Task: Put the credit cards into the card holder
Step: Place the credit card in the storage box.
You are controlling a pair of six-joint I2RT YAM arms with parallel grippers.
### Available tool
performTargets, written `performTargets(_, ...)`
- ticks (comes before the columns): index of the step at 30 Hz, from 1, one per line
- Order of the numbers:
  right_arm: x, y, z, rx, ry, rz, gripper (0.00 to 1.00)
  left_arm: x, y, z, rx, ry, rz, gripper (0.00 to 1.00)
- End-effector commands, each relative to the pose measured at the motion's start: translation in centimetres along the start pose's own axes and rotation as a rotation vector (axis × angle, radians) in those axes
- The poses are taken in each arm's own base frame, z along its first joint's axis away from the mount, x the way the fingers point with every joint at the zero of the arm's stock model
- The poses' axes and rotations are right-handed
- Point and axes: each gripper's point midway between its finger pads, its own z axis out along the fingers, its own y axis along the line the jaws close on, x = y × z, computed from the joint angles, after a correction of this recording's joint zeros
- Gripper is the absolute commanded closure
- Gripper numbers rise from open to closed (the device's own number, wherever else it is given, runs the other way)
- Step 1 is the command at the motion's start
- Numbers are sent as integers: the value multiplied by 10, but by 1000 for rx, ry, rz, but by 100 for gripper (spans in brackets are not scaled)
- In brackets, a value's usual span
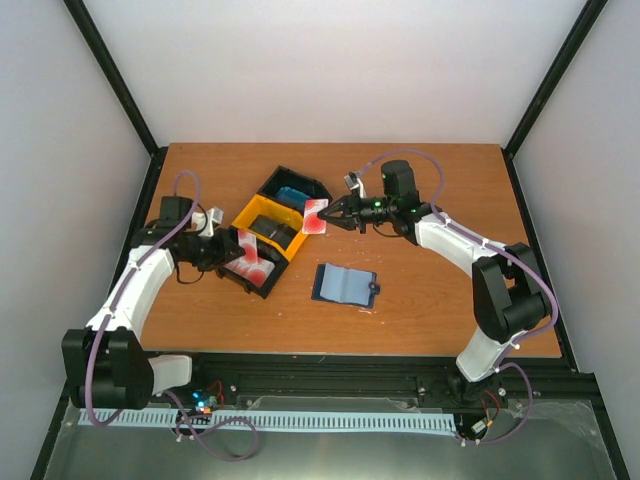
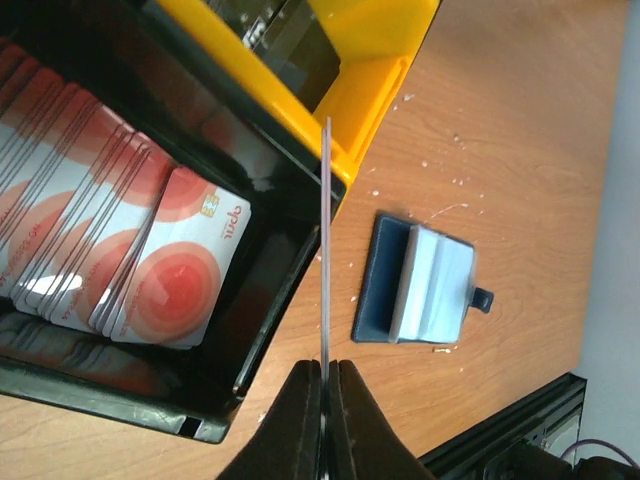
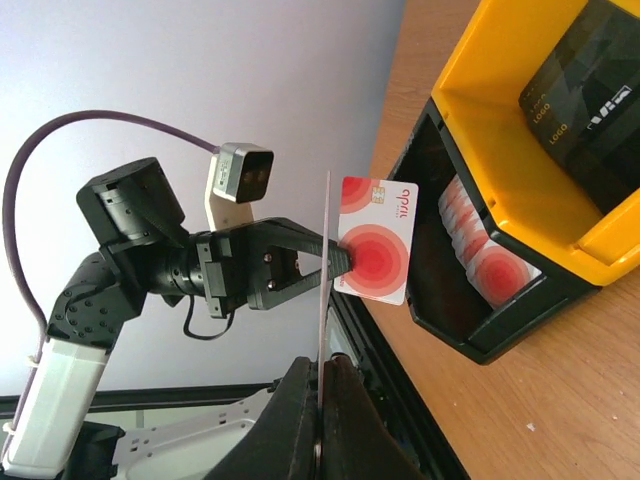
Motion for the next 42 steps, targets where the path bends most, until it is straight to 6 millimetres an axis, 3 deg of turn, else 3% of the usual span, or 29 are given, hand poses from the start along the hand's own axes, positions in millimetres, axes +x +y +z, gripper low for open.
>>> performTargets(1,-3,6,-1,10,-6,-38,97,12,12,12,-59,71,-6,99)
performTargets(4,-3,6,-1,16,-7,-36,97,12,20,16,-114,88,-23,99)
performTargets(12,0,4,-3,29,-7,-41,97,13,19,36,-74,142,-2,99)
performTargets(21,2,3,-3,33,-2,-47,97,-2,28,57,-102,175,67,96)
performTargets(28,4,2,-5,47,2,-58,97,-3,32,57,-124,182,70,72)
performTargets(33,4,-5,-8,85,2,-64,97,-9,30,49,-151,156,64,66)
performTargets(36,4,-13,-10,139,-4,-85,97,-17,17,42,-132,114,73,62)
performTargets(42,10,-46,-20,324,-14,-99,97,-11,-55,47,40,69,180,51)
